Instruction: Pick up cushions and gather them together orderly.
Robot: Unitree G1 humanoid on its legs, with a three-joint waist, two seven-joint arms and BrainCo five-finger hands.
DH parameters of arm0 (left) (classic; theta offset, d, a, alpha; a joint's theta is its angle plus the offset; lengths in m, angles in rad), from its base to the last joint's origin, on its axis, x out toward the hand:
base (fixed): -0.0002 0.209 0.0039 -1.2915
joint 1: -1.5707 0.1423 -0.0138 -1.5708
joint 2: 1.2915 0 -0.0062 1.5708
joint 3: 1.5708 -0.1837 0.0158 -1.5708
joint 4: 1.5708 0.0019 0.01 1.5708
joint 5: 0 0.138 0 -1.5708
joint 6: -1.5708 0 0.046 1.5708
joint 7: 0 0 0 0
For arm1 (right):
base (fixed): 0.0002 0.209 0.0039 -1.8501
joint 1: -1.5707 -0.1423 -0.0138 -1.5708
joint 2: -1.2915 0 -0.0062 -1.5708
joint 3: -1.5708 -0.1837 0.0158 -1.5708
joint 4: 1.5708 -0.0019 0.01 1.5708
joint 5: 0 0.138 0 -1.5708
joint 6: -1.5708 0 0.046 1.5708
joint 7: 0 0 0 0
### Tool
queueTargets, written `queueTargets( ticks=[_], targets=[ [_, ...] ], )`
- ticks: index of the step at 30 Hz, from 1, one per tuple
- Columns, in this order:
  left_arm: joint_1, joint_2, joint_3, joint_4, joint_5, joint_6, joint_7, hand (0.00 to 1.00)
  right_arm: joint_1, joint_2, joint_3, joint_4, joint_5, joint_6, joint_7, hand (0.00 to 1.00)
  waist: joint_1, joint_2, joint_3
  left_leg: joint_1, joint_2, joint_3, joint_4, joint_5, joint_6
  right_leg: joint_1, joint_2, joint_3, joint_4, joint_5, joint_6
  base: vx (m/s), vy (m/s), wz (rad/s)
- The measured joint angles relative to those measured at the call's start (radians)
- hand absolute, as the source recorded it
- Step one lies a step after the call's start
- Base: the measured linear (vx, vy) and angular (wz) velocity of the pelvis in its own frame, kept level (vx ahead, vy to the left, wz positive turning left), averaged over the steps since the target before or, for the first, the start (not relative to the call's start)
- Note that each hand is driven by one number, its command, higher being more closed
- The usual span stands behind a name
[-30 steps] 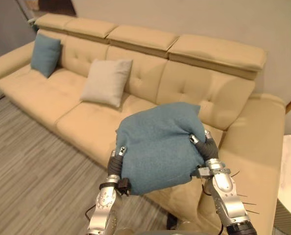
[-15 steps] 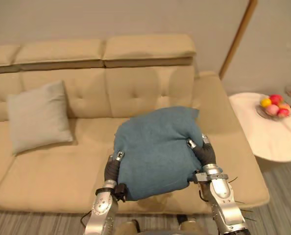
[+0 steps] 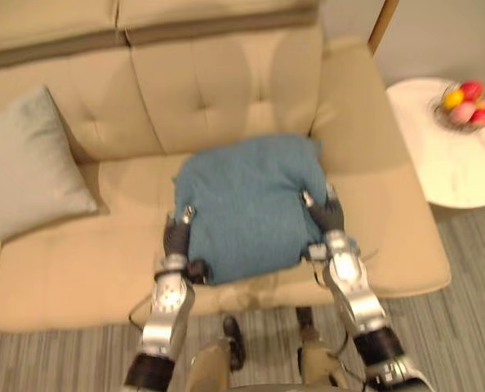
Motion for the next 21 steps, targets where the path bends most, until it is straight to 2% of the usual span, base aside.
queueTargets(
  ticks=[2, 3, 5, 8, 9, 10, 12, 14, 17, 21],
  targets=[
    [-0.243, 0.076, 0.016, 0.1, -0.005, -0.001, 0.051, 1.0, -0.239, -0.011, -0.013, 0.115, 0.0, 0.005, -0.063, 1.0, 0.02, -0.001, 0.049, -0.079, -0.001, -0.012, 0.005, 0.036, 0.002, -0.067, -0.005, -0.023, -0.005, 0.04, -0.013, -0.21, -0.03, 0.2],
    [-0.315, 0.097, 0.016, 0.13, -0.008, -0.001, 0.067, 1.0, -0.297, -0.012, -0.026, 0.136, -0.001, 0.008, -0.082, 1.0, 0.026, -0.002, 0.059, -0.101, -0.002, -0.016, 0.006, 0.046, 0.003, -0.085, -0.007, -0.031, -0.005, 0.045, -0.013, -0.2, -0.031, 0.22],
    [-0.589, 0.179, 0.018, 0.226, -0.02, -0.001, 0.112, 1.0, -0.526, -0.007, -0.089, 0.227, -0.01, 0.011, -0.142, 1.0, 0.028, -0.003, 0.133, -0.147, -0.006, -0.04, -0.002, 0.087, 0.001, -0.121, -0.008, -0.057, -0.005, 0.066, -0.017, -0.26, -0.051, 0.34],
    [-0.889, 0.255, 0.022, 0.334, -0.028, -0.004, 0.141, 1.0, -0.792, -0.002, -0.178, 0.351, -0.039, 0.012, -0.202, 1.0, 0.025, -0.003, 0.19, -0.197, -0.019, -0.066, -0.033, 0.141, -0.003, -0.173, -0.01, -0.078, -0.003, 0.087, -0.027, -0.18, -0.044, 0.28],
    [-0.965, 0.265, 0.02, 0.372, -0.029, -0.006, 0.149, 0.0, -0.86, -0.004, -0.197, 0.393, -0.039, 0.012, -0.217, 1.0, 0.026, -0.002, 0.197, -0.212, -0.021, -0.071, -0.041, 0.154, -0.004, -0.188, -0.012, -0.085, -0.003, 0.091, -0.03, -0.09, -0.017, 0.2],
    [-1.052, 0.271, 0.02, 0.425, -0.029, -0.012, 0.153, 0.0, -0.928, -0.008, -0.214, 0.438, -0.039, 0.012, -0.234, 0.0, 0.021, -0.002, 0.2, -0.227, -0.022, -0.082, -0.058, 0.171, -0.004, -0.206, -0.013, -0.093, -0.004, 0.098, -0.032, -0.1, -0.024, 0.33],
    [-1.262, 0.288, 0.009, 0.572, -0.029, -0.024, 0.155, 0.0, -1.055, -0.038, -0.248, 0.503, -0.035, 0.008, -0.276, 0.0, 0.005, -0.002, 0.202, -0.261, -0.039, -0.119, -0.13, 0.229, -0.009, -0.248, -0.016, -0.127, -0.013, 0.107, -0.037, -0.11, -0.036, 0.44],
    [-1.374, 0.303, -0.004, 0.673, -0.029, -0.028, 0.156, 0.0, -1.125, -0.059, -0.262, 0.565, -0.019, 0.0, -0.293, 0.0, -0.005, -0.002, 0.202, -0.275, -0.044, -0.137, -0.201, 0.276, -0.013, -0.272, -0.015, -0.153, -0.036, 0.123, -0.048, -0.07, -0.038, 0.37],
    [-1.464, 0.305, -0.008, 0.795, -0.034, -0.032, 0.155, 0.0, -1.209, -0.093, -0.274, 0.695, 0.033, -0.002, -0.293, 0.0, -0.003, -0.002, 0.208, -0.287, -0.05, -0.163, -0.3, 0.344, -0.021, -0.313, -0.011, -0.177, -0.047, 0.13, -0.049, -0.04, -0.021, 0.19],
    [-1.489, 0.302, -0.001, 0.892, -0.047, -0.012, 0.133, 0.0, -1.232, -0.12, -0.281, 0.787, 0.104, 0.001, -0.263, 0.0, -0.001, 0.0, 0.228, -0.302, -0.047, -0.175, -0.366, 0.385, -0.026, -0.347, -0.001, -0.198, -0.047, 0.13, -0.049, 0.0, 0.021, 0.13]
  ],
)
